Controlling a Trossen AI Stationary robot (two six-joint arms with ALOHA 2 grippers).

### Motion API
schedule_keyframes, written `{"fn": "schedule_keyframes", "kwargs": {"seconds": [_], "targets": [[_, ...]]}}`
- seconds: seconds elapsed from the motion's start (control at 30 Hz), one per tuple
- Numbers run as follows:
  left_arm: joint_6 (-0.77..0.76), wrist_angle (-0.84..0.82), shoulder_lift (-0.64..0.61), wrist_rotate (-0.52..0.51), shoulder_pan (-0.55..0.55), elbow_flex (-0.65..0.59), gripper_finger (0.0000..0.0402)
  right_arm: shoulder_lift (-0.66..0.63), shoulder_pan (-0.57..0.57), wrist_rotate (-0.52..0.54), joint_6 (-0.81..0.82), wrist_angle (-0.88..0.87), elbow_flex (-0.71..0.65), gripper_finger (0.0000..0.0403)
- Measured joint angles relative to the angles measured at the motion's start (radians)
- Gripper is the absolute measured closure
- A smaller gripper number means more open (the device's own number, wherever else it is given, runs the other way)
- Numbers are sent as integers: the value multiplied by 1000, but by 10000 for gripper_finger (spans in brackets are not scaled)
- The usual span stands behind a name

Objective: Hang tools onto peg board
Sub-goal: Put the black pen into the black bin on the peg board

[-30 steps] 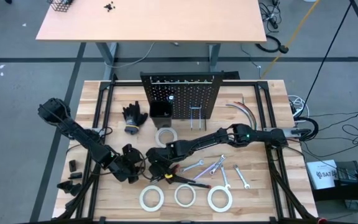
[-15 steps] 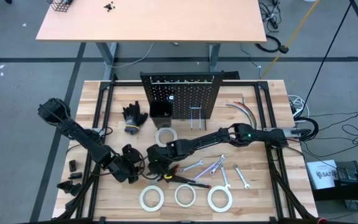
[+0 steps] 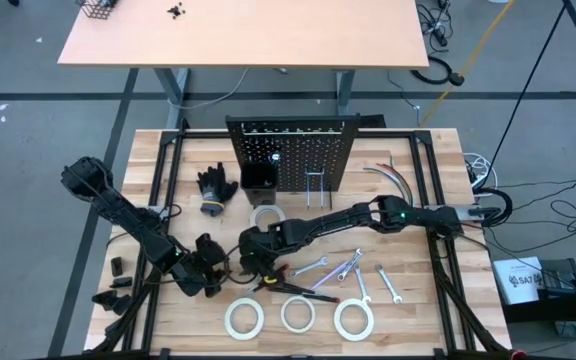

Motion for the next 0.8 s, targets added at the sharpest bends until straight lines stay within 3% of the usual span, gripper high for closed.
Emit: {"fn": "schedule_keyframes", "kwargs": {"seconds": [0.23,0.47,0.8], "targets": [[-2,17,0,0,0,0,205,-7,-2,1,28,24,0,329],[-2,43,0,0,0,0,205,-43,-14,-5,61,-87,0,274],[-1,39,0,0,0,0,205,-44,-27,-1,68,-184,-6,268]]}}
